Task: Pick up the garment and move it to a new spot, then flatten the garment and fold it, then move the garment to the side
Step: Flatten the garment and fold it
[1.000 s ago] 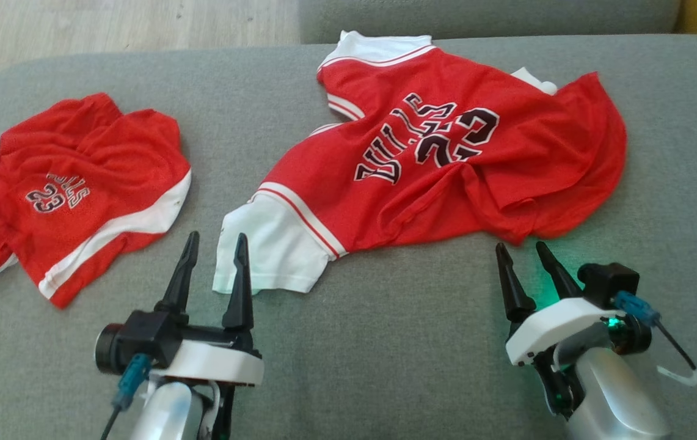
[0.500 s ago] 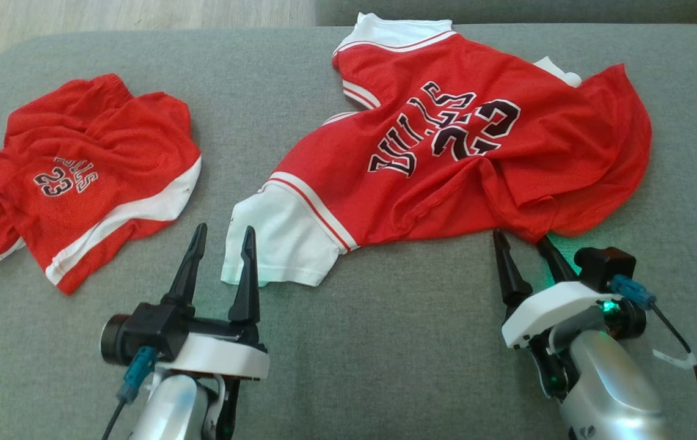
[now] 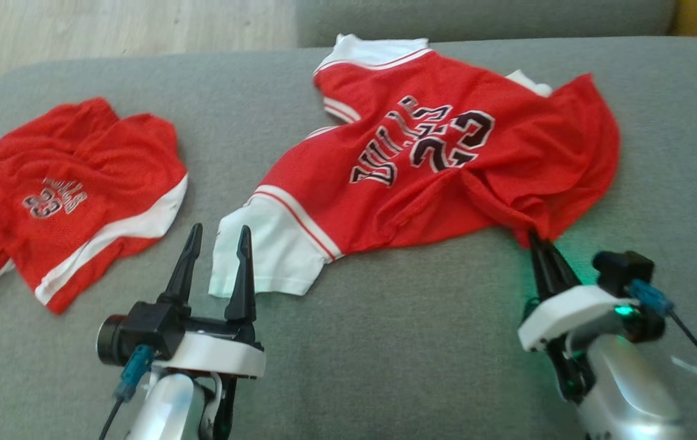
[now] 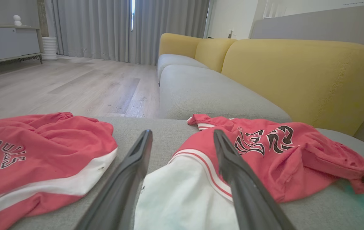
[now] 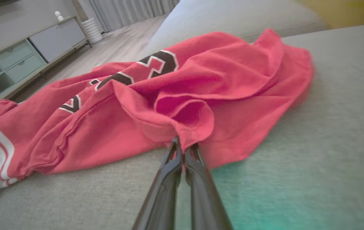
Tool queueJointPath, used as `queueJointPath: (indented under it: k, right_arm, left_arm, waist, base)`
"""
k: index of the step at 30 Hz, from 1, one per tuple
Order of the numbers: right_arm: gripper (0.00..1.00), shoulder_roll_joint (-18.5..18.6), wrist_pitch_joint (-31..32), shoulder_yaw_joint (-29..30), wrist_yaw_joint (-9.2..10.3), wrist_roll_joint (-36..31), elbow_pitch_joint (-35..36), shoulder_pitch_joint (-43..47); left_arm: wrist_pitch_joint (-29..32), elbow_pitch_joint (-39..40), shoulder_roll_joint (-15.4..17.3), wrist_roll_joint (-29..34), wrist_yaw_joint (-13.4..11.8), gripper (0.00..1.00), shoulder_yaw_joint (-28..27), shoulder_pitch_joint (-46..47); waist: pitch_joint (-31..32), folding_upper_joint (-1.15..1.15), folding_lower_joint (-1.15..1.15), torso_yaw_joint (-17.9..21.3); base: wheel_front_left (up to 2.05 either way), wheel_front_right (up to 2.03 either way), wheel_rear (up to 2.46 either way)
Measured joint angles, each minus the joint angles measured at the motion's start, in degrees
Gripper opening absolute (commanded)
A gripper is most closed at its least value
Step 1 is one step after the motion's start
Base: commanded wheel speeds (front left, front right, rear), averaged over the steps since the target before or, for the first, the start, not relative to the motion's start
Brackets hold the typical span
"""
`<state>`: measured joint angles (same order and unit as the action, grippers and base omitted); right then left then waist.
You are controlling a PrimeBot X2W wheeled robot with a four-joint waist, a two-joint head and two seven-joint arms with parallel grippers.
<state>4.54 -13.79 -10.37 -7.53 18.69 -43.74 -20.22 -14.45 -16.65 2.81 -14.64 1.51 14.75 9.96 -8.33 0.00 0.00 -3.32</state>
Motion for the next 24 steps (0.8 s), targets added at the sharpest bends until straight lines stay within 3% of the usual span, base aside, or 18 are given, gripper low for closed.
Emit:
queueJointPath:
  k: [9,16,17,18,24]
  right_arm:
    - [0.00,6.0,4.1,3.7,0.00,-2.1,8.2,7.3]
    - [0.00,8.5,10.2,11.7,0.00,-5.9,13.3,10.3]
    - [0.36,8.5,10.9,13.0,0.00,-6.9,13.9,10.7]
    - [1.00,8.5,11.8,14.5,0.00,-8.6,14.3,10.8]
    - [1.00,3.6,12.1,24.7,0.00,-19.0,19.1,11.2]
  left_arm:
    - [0.0,0.0,0.0,0.0,-0.1,1.00,-0.2,-2.1]
    - [0.0,0.0,0.0,-0.6,-0.6,1.00,0.0,-2.2]
    - [0.0,-0.1,0.0,-0.6,-0.6,1.00,0.0,-2.2]
    - [0.0,-0.1,0.0,-0.6,-0.6,1.00,0.0,-2.2]
    - [0.0,-0.1,0.0,-1.0,-0.6,1.00,0.2,-2.2]
  waist:
    - [3.0,0.00,0.00,4.1]
    - [4.7,0.00,-0.01,5.6]
    - [4.9,0.00,-0.01,5.6]
    - [5.0,0.00,-0.01,5.6]
    - [5.1,0.00,0.00,5.3]
  base:
    - [0.00,0.00,0.00]
    - [0.00,0.00,0.00]
    - [0.00,0.00,0.00]
    - [0.00,0.00,0.00]
    - [0.00,0.00,0.00]
